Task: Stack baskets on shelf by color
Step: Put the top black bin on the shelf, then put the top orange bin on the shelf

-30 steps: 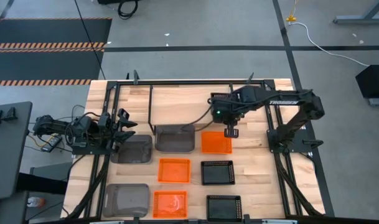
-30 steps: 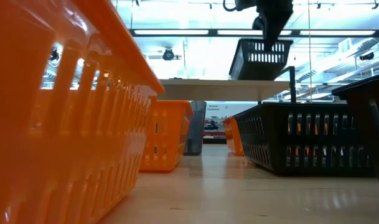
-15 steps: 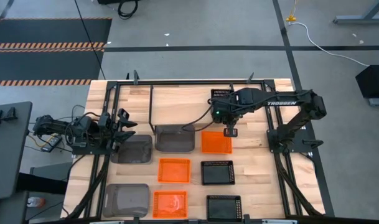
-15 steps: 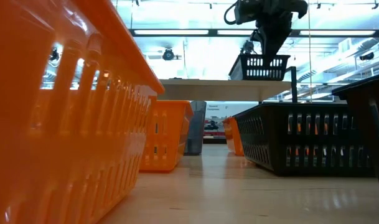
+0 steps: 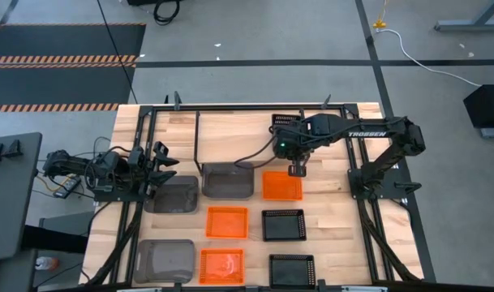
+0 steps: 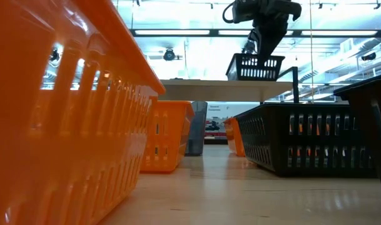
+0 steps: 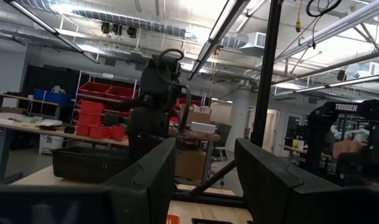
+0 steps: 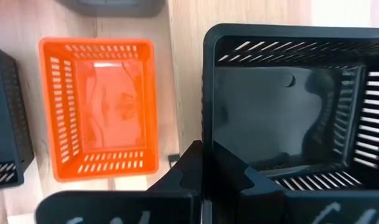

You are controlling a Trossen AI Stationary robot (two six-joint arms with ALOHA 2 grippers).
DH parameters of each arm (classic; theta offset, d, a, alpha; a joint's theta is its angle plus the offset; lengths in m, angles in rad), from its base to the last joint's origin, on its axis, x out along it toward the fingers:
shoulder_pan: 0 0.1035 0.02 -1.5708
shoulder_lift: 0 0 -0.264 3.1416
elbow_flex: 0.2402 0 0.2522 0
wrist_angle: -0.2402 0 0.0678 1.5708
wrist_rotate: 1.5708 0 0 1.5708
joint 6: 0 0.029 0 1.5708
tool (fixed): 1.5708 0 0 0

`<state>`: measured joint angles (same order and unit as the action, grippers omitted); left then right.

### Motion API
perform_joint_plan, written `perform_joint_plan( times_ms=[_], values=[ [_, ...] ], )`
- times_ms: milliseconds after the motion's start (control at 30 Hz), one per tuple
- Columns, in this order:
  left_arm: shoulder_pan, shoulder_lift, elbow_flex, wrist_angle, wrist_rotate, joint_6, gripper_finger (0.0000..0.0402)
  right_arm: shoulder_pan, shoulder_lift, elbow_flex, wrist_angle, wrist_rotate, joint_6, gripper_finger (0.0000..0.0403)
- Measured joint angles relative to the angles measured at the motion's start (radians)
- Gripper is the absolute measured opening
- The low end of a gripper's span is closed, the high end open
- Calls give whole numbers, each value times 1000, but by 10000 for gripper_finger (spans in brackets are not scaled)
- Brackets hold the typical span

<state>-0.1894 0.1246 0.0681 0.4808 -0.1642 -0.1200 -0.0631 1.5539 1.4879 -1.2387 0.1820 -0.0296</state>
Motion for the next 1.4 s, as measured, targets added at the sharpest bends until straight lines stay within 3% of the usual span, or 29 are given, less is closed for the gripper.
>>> perform_joint_plan(
  times_ms=[400,800,967,1100,1400],
  values=[
    [0,0,0,-1,0,0,172,4,0,1,8,-22,47,35],
    [0,0,0,-7,0,0,172,8,0,1,9,-14,62,144],
    [0,0,0,-6,-1,0,172,33,-14,25,19,-26,90,171],
    [0,0,0,-7,-20,2,172,79,-14,89,36,-60,176,177],
    [0,0,0,-7,-23,-4,172,209,23,113,209,-71,548,176]
  ],
)
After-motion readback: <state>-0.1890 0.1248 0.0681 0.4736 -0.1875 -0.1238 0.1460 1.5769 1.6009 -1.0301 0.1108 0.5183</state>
